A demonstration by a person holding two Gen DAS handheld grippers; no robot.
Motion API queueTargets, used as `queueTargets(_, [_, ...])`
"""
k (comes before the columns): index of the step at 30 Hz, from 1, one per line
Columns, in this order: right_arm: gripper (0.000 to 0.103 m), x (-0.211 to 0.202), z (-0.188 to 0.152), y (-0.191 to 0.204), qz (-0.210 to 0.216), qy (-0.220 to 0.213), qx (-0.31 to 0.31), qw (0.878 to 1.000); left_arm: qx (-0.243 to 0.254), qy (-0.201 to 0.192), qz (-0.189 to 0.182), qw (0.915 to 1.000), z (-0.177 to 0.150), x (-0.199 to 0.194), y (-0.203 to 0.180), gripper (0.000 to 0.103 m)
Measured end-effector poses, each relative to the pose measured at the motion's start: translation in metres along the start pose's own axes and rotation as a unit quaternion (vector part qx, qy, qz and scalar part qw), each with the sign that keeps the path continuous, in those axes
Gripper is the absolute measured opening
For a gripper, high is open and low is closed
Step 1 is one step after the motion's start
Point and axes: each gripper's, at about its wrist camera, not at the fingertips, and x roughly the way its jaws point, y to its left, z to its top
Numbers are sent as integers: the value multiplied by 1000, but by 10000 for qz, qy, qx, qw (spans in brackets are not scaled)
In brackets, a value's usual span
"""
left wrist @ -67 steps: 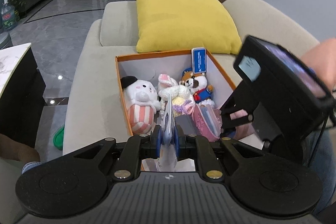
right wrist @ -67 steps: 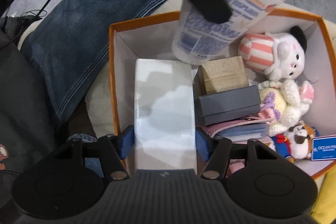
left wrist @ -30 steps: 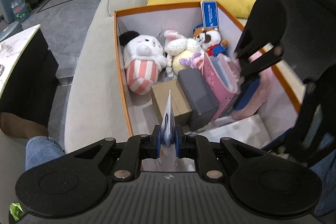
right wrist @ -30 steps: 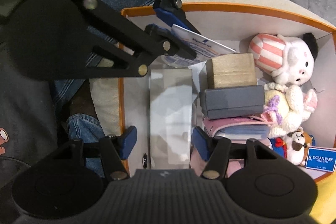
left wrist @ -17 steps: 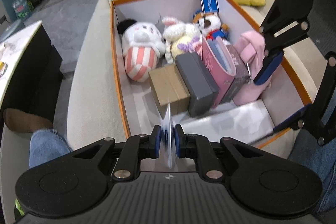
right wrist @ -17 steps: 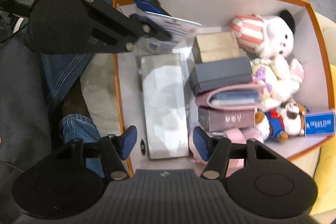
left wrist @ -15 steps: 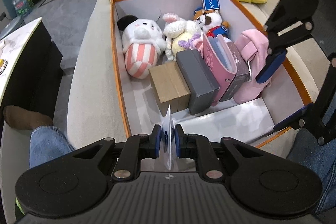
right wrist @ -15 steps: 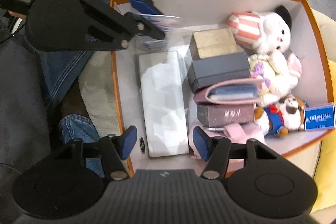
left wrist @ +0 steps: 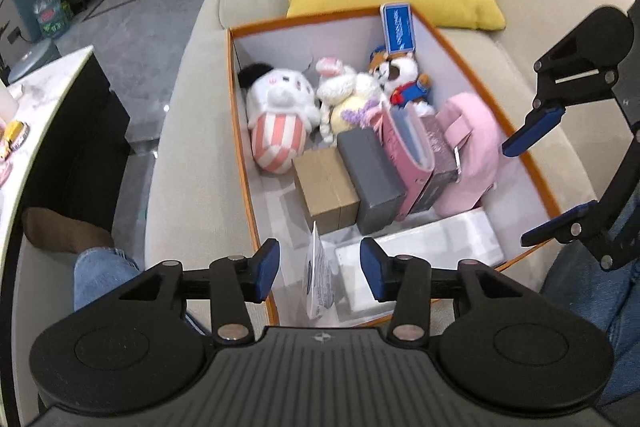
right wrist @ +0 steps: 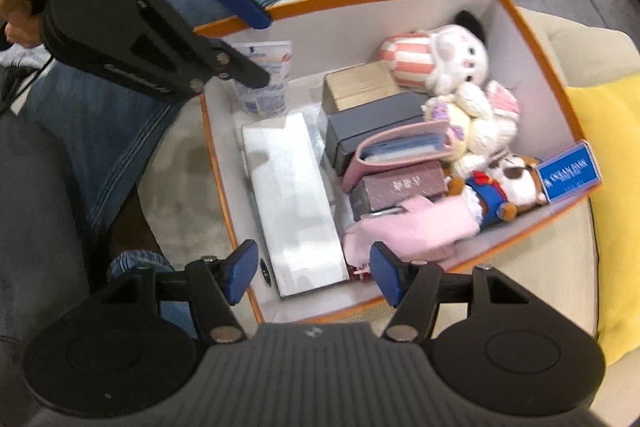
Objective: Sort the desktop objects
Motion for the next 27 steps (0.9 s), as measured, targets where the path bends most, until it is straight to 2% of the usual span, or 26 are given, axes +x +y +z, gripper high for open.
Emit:
queueTargets(7, [70, -20, -30, 5, -355, -671, 786, 9940, 74, -460, -67, 9989, 8, -32, -5, 56])
queueTargets(12, [71, -35, -49, 7, -736, -1307, 1649, 9748, 257, -992, -182, 9946, 15, -45, -20, 61])
queueTargets(15, [73, -40, -59, 11, -1052, -1763, 2156, 9547, 372, -1271, -129, 9911, 13, -39, -33, 64])
queueTargets(20, [75, -29, -74, 17, -1641, -2276, 3173, 9059, 73, -1540, -38, 9880, 5, -13, -44, 64])
queueTargets(24, [75, -11, -82, 21, -1914, -2419, 3663, 8779, -55, -1644, 281, 9860, -2, 3, -48, 66])
queueTargets(27, [75, -1, -86, 23, -1997, -2546, 3884, 8628, -156, -1730, 452, 9838, -8, 13, -48, 68])
